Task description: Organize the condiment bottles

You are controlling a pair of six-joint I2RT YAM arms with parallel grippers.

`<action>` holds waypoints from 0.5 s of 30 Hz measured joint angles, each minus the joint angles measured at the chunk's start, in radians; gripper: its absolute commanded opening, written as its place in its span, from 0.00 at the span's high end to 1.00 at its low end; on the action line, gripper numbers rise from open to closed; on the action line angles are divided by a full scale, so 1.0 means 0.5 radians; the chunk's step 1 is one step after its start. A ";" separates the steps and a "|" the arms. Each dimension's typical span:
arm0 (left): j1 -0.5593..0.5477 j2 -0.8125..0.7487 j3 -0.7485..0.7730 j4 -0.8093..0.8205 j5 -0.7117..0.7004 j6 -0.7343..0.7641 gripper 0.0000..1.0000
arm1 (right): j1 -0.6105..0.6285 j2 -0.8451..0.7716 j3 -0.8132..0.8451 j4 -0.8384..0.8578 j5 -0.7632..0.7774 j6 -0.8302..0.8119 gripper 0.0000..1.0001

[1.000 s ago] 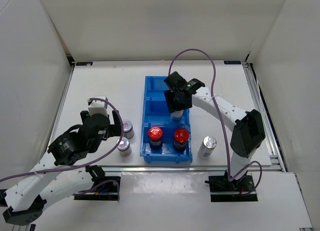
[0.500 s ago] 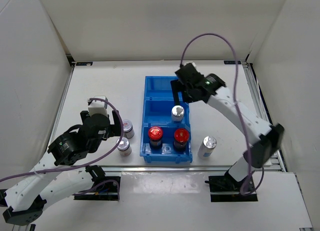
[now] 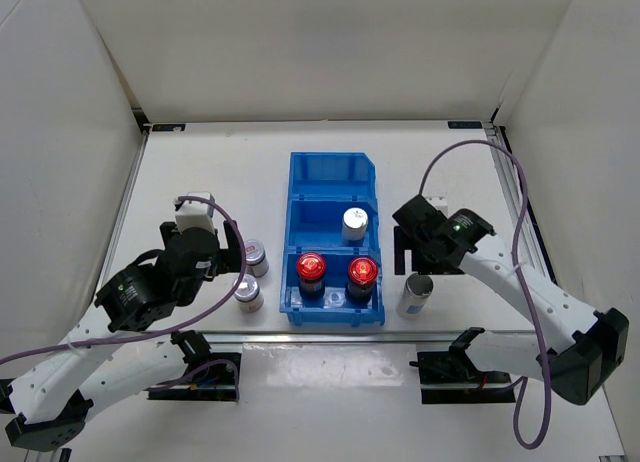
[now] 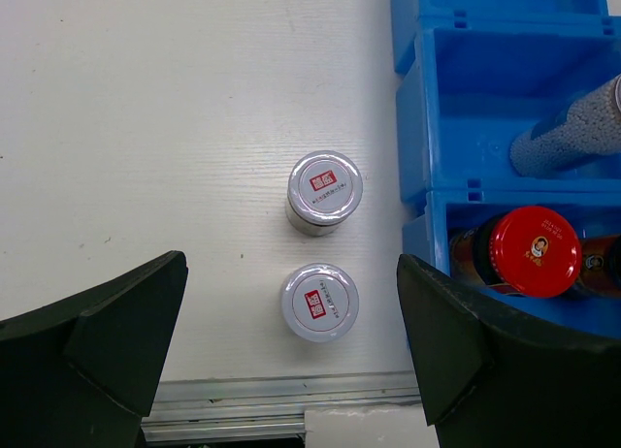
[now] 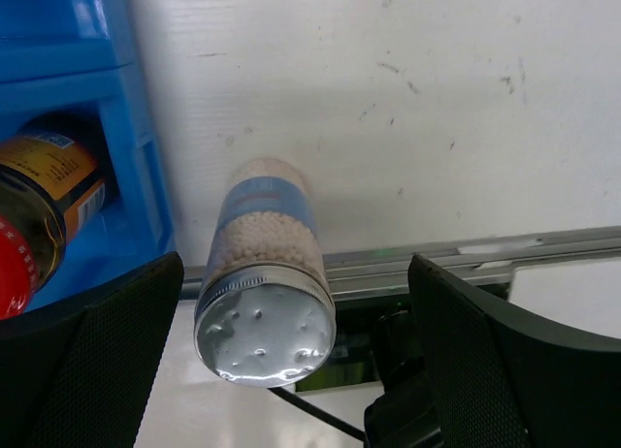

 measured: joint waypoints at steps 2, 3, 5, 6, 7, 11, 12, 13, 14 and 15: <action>0.000 0.000 0.000 -0.001 -0.001 0.001 0.00 | -0.017 -0.039 -0.058 -0.002 -0.050 0.071 0.00; 0.000 0.000 0.000 0.000 -0.001 0.001 0.00 | -0.025 -0.052 -0.085 0.000 -0.075 0.108 0.02; 0.000 0.000 0.000 -0.001 -0.001 0.000 0.00 | -0.028 -0.060 -0.136 0.021 -0.117 0.167 0.05; 0.000 0.000 0.000 -0.001 -0.001 0.000 0.00 | -0.028 -0.060 -0.165 0.033 -0.141 0.191 0.08; 0.000 0.000 0.000 0.000 -0.002 0.001 0.00 | -0.028 -0.060 -0.197 0.047 -0.175 0.211 0.10; 0.000 -0.009 0.000 0.000 -0.002 0.001 0.00 | -0.027 -0.092 -0.298 0.108 -0.300 0.269 0.26; 0.000 -0.013 0.000 -0.001 -0.002 0.000 0.00 | -0.027 -0.108 -0.313 0.122 -0.328 0.283 0.31; 0.000 -0.016 0.000 0.000 -0.002 0.000 0.00 | -0.027 -0.127 -0.327 0.139 -0.356 0.296 0.35; 0.000 -0.018 0.000 -0.001 -0.002 0.000 0.00 | -0.028 -0.147 -0.336 0.143 -0.369 0.310 0.39; 0.000 -0.018 0.000 -0.001 -0.002 0.001 0.00 | -0.028 -0.165 -0.342 0.147 -0.385 0.320 0.49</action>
